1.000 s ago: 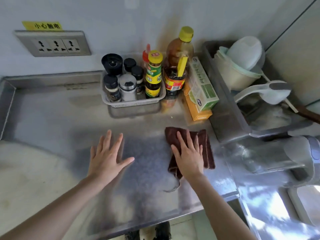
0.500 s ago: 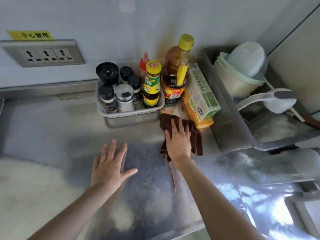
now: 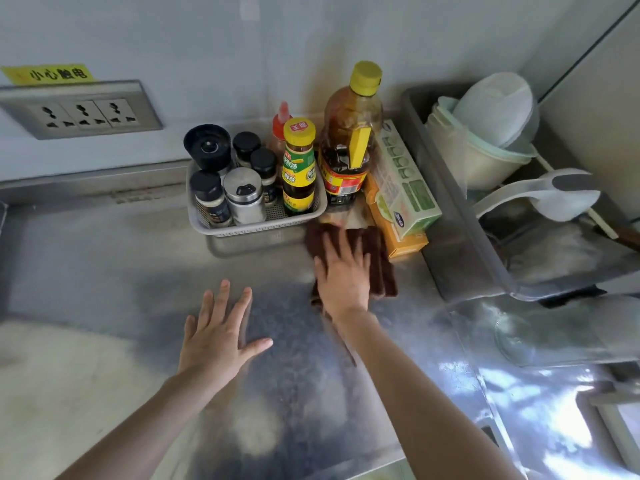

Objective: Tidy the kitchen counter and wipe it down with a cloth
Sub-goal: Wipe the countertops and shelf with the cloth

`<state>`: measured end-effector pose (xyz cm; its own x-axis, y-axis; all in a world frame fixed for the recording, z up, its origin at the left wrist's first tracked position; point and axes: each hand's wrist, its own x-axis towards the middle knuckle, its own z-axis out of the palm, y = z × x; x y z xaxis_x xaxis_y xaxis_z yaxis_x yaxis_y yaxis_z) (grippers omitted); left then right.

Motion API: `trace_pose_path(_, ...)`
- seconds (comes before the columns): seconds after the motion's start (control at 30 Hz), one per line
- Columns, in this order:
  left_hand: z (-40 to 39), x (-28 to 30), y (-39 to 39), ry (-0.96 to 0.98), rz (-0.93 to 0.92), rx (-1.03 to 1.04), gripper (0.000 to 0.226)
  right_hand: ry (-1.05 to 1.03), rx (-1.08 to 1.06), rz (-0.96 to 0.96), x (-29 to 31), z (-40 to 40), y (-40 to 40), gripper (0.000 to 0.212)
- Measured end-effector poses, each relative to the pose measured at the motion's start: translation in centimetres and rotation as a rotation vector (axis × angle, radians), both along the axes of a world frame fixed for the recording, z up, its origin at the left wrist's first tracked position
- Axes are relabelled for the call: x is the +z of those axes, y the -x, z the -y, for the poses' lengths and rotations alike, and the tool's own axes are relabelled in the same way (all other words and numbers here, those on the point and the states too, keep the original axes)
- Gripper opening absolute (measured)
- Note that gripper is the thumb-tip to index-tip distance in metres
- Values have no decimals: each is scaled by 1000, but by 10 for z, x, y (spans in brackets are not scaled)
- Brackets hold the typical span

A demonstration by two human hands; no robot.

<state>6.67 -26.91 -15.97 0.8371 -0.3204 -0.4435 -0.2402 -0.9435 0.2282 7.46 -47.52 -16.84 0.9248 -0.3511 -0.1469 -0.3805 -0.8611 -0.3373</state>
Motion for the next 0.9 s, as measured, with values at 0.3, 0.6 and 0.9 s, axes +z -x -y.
trace_pose_path(0.3,2,2,-1,8,-2,8,90,-200,-203,256,30,5,11,49)
trace_pose_path(0.6,-2,8,0,54,-35,2,96,-39,70,56,-2,8,-11,48)
trace_pose_path(0.9,-76,26,18,152,42,187,96,7,174,-35,4,25,18,51)
